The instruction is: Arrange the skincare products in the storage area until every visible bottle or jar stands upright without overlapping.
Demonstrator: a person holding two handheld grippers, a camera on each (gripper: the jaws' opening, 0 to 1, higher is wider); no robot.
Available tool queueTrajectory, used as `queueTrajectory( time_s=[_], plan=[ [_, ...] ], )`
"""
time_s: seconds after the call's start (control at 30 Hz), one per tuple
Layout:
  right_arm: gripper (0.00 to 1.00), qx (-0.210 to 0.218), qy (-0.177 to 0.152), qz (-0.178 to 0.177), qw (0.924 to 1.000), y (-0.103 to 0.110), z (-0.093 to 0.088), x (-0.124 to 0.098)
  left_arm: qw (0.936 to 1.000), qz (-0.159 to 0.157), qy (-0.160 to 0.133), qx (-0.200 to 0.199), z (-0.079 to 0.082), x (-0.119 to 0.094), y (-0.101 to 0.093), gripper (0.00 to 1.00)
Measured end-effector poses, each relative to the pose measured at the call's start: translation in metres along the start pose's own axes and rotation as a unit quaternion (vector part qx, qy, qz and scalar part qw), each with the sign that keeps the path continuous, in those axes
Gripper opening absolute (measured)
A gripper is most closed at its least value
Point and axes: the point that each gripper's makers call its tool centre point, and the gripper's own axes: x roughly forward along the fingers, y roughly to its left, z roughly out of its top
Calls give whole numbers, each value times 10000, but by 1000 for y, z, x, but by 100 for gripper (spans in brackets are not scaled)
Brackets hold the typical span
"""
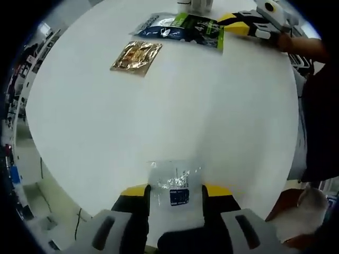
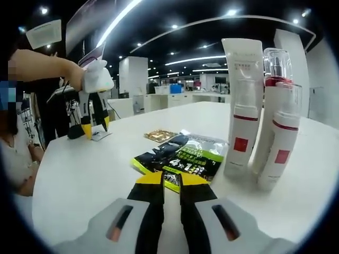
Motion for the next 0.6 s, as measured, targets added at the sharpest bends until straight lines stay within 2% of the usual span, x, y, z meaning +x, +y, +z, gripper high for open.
queueTrajectory(
  time_s=[0.37, 0.47, 0.6],
  plan=[
    [9, -8, -9, 2, 10000, 0, 0, 0, 9999, -75, -97, 80, 5, -1, -10, 40],
    [9, 19, -26, -4, 10000, -1, 1, -1, 9997, -66, -183, 152, 13, -2, -11, 40],
    [9, 23, -34, 3, 10000, -1, 1, -1, 9978, 7, -409, 523, 37, -9, -15, 40]
  ],
)
